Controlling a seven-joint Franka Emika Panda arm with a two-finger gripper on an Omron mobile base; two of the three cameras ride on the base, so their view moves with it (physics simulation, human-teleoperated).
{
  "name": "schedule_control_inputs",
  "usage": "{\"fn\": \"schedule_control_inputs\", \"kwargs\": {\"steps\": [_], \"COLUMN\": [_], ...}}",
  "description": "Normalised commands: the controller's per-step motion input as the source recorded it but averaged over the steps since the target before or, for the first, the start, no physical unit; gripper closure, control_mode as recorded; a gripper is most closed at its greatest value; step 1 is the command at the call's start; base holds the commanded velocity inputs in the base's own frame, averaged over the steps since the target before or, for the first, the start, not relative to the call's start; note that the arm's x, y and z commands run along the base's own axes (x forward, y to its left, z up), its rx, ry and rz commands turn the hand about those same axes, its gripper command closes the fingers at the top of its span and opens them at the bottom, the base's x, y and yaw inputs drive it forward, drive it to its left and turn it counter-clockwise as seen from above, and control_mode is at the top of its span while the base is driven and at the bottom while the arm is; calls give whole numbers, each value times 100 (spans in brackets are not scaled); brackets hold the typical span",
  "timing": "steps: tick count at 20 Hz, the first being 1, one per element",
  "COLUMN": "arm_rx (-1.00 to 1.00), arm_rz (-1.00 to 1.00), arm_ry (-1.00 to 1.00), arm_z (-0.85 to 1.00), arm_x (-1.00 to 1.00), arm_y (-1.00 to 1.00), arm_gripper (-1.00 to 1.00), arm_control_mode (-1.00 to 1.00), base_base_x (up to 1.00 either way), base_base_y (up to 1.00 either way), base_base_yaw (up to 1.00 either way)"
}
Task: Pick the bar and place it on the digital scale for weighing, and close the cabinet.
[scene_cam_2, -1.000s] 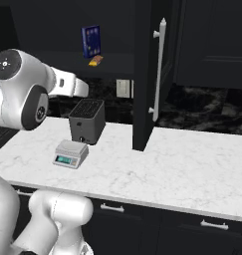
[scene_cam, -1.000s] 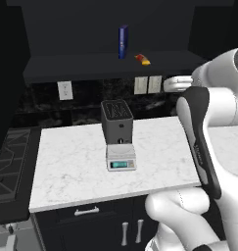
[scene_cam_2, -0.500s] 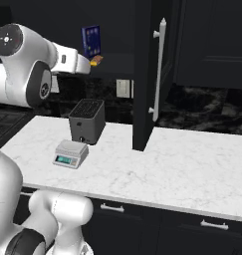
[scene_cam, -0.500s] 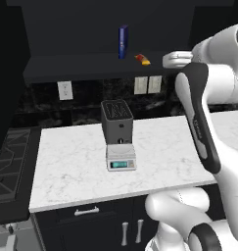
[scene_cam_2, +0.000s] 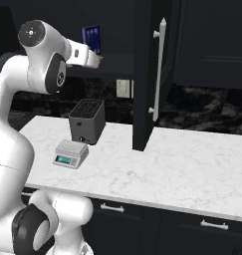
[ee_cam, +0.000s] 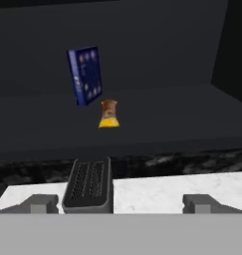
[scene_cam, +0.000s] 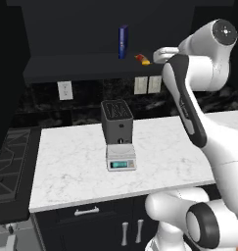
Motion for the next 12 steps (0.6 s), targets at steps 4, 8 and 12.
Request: {"fn": "schedule_control_inputs", "kwargs": {"steps": [4, 8, 12], "arm_rx": [0, 0, 0], "arm_rz": [0, 0, 0], "arm_ry": [3, 3, 4], "arm_z": [-38, -20, -6], "arm_x": [64, 69, 63], "arm_y": [0, 0, 0], "arm_gripper": [-100, -100, -100], "arm_control_mode": [-100, -100, -100], "base_base_x": [0, 0, 0], "base_base_y": [0, 0, 0], "base_base_yaw": [0, 0, 0]}}
